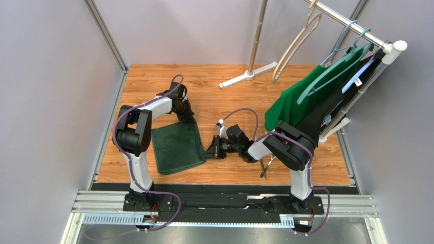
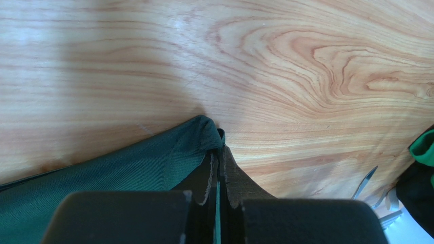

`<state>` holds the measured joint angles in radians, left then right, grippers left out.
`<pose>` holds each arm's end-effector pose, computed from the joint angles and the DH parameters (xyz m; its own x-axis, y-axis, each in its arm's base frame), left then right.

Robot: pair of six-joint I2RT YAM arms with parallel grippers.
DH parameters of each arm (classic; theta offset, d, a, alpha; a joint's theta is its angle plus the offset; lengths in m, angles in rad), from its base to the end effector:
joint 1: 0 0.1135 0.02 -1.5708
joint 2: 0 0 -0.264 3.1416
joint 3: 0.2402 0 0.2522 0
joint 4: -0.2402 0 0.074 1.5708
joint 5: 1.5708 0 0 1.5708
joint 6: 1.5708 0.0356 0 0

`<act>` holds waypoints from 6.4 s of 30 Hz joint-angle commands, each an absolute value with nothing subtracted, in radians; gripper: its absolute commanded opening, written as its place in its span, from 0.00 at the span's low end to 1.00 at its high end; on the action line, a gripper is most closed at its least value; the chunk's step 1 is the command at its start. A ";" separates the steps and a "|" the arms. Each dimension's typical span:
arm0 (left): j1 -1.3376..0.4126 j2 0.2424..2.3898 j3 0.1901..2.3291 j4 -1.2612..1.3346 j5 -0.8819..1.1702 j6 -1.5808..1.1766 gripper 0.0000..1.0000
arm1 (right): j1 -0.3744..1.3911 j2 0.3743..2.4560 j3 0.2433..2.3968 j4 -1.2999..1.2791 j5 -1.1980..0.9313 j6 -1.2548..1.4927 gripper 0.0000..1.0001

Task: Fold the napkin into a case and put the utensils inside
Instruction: Turn over the upper triangle-folded napkin at the center of the board, then fold the lower triangle-folded napkin at the center of the board.

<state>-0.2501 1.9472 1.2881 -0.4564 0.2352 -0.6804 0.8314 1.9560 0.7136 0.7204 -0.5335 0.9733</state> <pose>0.3808 -0.1059 0.1589 -0.8903 -0.4040 -0.2101 -0.2832 0.8525 -0.4393 0.2196 0.2676 0.0935 -0.9606 0.0031 -0.2780 -0.2472 0.4478 0.8593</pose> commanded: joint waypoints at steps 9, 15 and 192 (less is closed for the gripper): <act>-0.256 1.870 1.466 -0.441 0.209 -0.576 0.59 | 0.839 1.735 0.845 -0.053 -0.402 0.550 0.58; -0.258 1.789 1.445 -0.581 0.294 -0.538 0.67 | 0.776 1.681 0.903 -0.254 -0.252 0.424 0.65; 0.183 1.368 0.788 -0.537 0.554 -0.597 0.48 | 1.157 2.198 1.580 -0.591 0.103 0.290 0.35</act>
